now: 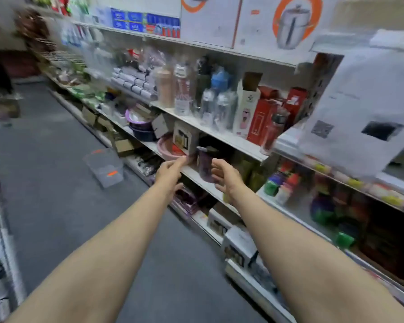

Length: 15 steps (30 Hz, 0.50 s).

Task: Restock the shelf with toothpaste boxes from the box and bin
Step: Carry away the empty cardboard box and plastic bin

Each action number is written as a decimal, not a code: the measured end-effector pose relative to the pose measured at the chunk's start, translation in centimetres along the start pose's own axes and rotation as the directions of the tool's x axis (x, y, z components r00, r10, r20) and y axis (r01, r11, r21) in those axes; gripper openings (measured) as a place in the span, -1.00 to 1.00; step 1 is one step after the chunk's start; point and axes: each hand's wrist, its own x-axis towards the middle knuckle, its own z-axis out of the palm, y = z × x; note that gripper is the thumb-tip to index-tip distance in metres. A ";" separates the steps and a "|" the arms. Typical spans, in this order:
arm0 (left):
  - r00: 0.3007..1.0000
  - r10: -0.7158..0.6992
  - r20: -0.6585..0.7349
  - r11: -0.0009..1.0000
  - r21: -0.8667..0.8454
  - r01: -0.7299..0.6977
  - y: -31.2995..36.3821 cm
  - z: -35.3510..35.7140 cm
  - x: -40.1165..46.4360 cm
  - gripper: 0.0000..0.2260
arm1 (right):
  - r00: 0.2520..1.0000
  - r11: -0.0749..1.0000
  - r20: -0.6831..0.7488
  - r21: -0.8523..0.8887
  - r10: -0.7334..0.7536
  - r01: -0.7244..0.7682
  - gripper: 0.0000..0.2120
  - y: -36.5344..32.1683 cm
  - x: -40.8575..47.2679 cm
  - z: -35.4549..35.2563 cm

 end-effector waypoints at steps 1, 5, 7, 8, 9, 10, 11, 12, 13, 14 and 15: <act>0.999 -0.001 -0.038 1.000 -0.001 0.001 0.7 -2.1 1.6 -0.77 | 1.000 1.000 0.026 -0.003 0.012 -0.012 -0.67 -0.3 1.3 2.6; 0.990 0.007 -0.143 1.000 -0.007 -0.008 4.2 -9.2 7.7 -0.83 | 0.993 1.000 0.114 0.006 0.021 -0.022 -0.62 -1.6 7.2 11.5; 0.982 0.005 -0.190 1.000 -0.015 -0.008 5.2 -12.3 11.1 -0.80 | 0.990 0.999 0.134 -0.010 0.036 -0.035 -0.61 -1.8 10.1 15.3; 0.978 0.001 -0.210 1.000 -0.025 -0.006 5.5 -13.7 12.9 -0.77 | 0.988 0.999 0.147 -0.027 0.047 -0.043 -0.61 -1.7 11.7 17.1; 0.973 0.000 -0.231 0.999 -0.031 -0.007 5.7 -14.9 14.7 -0.74 | 0.986 0.997 0.156 -0.050 0.060 -0.053 -0.61 -1.7 13.3 18.7; 0.969 -0.006 -0.249 0.999 -0.035 -0.003 5.7 -16.0 16.5 -0.72 | 0.982 0.996 0.174 -0.068 0.074 -0.063 -0.63 -1.6 14.9 20.2; 0.965 -0.011 -0.264 0.999 -0.042 0.000 5.8 -16.9 18.3 -0.72 | 0.976 0.994 0.202 -0.080 0.085 -0.070 -0.67 -1.7 16.4 21.6; 0.961 -0.017 -0.276 0.999 -0.050 0.003 5.9 -17.5 20.1 -0.73 | 0.968 0.993 0.232 -0.088 0.094 -0.075 -0.72 -1.8 18.2 22.9; 0.958 -0.019 -0.288 0.998 -0.059 0.002 6.0 -18.1 22.1 -0.73 | 0.963 0.992 0.251 -0.099 0.096 -0.074 -0.76 -2.1 20.0 24.1; 0.953 -0.023 -0.301 0.998 -0.070 0.002 6.1 -18.5 24.2 -0.71 | 0.958 0.991 0.267 -0.112 0.103 -0.075 -0.78 -2.4 22.1 25.4; 0.947 -0.027 -0.321 0.997 -0.079 0.001 6.3 -18.9 26.4 -0.70 | 0.955 0.989 0.280 -0.134 0.101 -0.065 -0.78 -2.7 24.3 26.6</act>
